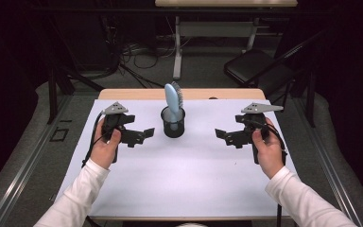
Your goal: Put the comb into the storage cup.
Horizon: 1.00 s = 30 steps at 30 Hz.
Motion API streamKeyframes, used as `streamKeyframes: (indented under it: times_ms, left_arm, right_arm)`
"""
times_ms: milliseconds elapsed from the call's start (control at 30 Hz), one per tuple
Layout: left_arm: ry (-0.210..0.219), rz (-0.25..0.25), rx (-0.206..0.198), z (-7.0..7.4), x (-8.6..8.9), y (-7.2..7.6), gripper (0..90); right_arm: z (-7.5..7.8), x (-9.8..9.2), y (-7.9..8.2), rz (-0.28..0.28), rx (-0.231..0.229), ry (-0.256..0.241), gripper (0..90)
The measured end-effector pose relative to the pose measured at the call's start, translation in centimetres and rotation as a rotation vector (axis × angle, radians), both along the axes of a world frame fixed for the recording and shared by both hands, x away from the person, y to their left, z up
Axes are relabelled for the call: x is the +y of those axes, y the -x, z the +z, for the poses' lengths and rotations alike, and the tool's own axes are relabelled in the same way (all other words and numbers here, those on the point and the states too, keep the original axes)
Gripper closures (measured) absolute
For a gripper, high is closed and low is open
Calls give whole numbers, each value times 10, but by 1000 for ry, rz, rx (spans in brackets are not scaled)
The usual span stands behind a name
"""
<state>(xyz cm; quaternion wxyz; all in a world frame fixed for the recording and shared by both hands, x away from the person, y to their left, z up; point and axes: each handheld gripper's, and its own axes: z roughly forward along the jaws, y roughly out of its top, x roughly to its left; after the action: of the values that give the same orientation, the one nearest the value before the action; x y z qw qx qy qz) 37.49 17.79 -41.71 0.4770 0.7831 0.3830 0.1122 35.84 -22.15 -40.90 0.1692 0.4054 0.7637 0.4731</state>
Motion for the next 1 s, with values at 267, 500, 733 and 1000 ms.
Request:
streamKeyframes:
  times_ms: [267, 500, 733, 1000]
  left_arm:
    - [-6, 18, -7, -5, 8, 6, 28]
    - [1, 43, -12, -8, 20, 10, 28]
    - [-17, 56, -23, -11, 29, 17, 28]
    - [-17, 66, -22, -13, 38, 21, 28]
  right_arm:
    - [-9, -9, 3, -19, 9, 1, 39]
    - [-14, -15, 7, -26, 16, -2, 40]
    - [-18, -24, 11, -43, 22, -1, 41]
    - [-24, -36, 13, -74, 32, -9, 45]
